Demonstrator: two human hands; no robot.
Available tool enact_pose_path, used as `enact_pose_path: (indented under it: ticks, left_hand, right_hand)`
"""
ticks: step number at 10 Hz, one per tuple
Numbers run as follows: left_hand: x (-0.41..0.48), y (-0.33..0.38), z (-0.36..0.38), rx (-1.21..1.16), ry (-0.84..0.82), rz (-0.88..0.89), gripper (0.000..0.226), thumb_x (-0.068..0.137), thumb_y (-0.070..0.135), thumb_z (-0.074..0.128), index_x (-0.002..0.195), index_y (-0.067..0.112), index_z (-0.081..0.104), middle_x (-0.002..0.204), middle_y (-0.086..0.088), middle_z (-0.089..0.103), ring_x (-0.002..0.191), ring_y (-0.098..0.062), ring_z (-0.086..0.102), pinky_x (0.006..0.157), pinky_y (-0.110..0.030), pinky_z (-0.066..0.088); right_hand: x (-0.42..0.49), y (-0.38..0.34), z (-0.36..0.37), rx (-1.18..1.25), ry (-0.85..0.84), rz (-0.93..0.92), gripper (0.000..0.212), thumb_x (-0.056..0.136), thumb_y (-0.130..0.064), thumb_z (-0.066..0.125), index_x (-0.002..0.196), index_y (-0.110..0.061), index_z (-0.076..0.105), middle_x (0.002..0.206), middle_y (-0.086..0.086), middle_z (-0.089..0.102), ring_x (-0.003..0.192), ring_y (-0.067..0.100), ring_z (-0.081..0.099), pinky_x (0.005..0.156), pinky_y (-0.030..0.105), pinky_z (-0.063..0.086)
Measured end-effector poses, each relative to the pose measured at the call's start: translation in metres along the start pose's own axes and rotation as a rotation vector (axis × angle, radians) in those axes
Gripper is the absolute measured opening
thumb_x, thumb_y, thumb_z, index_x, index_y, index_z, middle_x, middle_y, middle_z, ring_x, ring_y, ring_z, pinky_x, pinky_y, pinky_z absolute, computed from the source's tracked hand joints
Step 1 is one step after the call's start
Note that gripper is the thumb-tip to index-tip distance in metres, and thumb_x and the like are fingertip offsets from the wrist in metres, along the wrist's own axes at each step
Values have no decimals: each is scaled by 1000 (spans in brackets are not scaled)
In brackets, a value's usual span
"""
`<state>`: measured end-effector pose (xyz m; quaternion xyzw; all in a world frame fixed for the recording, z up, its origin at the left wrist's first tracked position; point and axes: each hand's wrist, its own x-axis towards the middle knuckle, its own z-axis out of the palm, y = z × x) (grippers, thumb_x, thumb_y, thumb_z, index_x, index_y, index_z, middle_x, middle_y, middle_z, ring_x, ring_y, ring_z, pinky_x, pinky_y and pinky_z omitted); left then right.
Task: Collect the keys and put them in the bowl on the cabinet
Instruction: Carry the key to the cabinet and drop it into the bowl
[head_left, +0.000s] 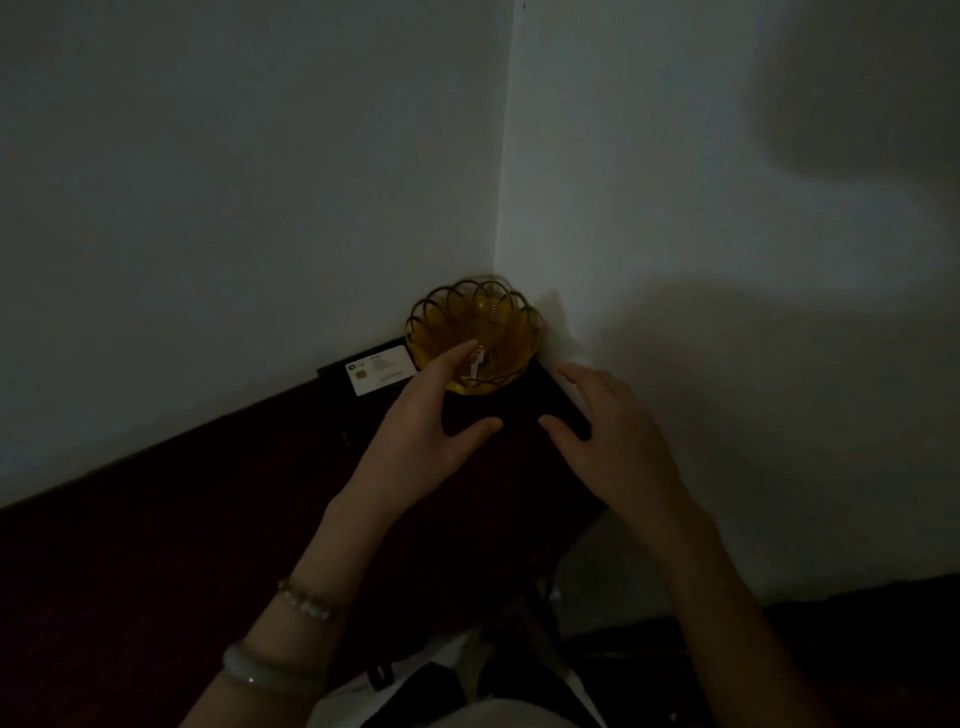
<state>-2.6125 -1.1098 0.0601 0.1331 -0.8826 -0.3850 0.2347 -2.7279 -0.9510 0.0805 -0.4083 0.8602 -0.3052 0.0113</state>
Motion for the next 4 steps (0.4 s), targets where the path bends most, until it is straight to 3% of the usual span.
enact_pose_path:
  ticks: [1,2,4]
  left_hand:
    - [-18,0,-11,-43,10,-15,75,74,33,72,133,44,25,127,17,47,118,6,43,96,-9,35]
    - [-39,-4,-25,-90,8,-28,75,75,35,71,134,43,26,124,16,49,116,7,45,94,-8,38]
    - [-97,-6,-57,-146,-56,17,74,73,37,70,134,37,29,127,12,50,116,3,46,95,-20,41]
  right_hand:
    - [-16,-15,2,34,14,4,49,84,-26,62,128,-17,43,126,8,53,115,24,47,90,33,41]
    - [-38,-35,6,63,27,33,51,84,-25,62,129,-17,42,129,8,51,117,23,47,94,33,40]
    - [-97,-90,24,139,101,78,52,83,-23,64,129,-16,42,128,9,52,115,22,48,96,38,43]
